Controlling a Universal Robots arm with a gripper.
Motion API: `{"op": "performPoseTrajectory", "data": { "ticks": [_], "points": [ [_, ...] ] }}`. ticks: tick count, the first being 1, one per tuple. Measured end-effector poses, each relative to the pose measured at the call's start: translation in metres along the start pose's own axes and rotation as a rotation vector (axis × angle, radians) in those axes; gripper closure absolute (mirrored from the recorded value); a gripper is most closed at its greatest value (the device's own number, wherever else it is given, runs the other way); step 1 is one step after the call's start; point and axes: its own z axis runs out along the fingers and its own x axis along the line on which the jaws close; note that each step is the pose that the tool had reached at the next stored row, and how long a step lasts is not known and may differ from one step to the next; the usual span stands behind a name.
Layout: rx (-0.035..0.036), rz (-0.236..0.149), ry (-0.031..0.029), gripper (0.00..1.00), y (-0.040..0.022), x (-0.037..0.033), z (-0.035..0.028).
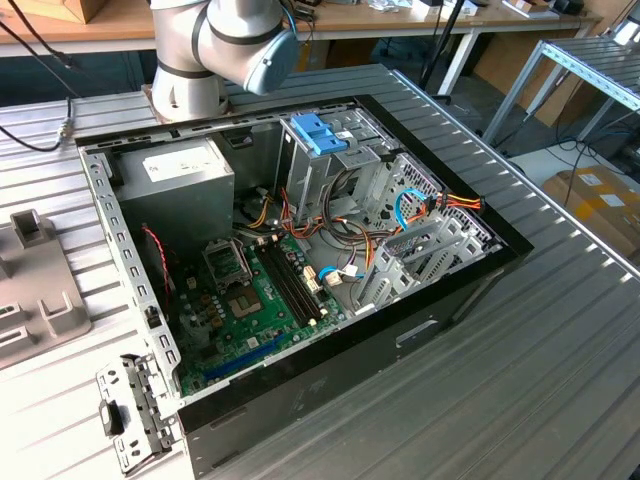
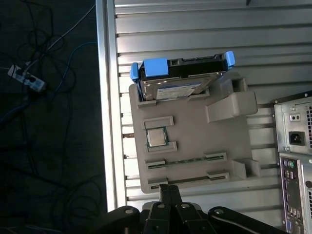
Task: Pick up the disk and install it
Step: 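Reach for the disk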
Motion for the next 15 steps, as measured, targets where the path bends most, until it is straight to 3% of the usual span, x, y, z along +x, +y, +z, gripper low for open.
{"op": "performPoseTrajectory", "data": {
  "ticks": [15],
  "points": [
    [0.0021,0.0,-0.0001,0.89,0.0012,-0.0048,0.0067]
  ]
}}
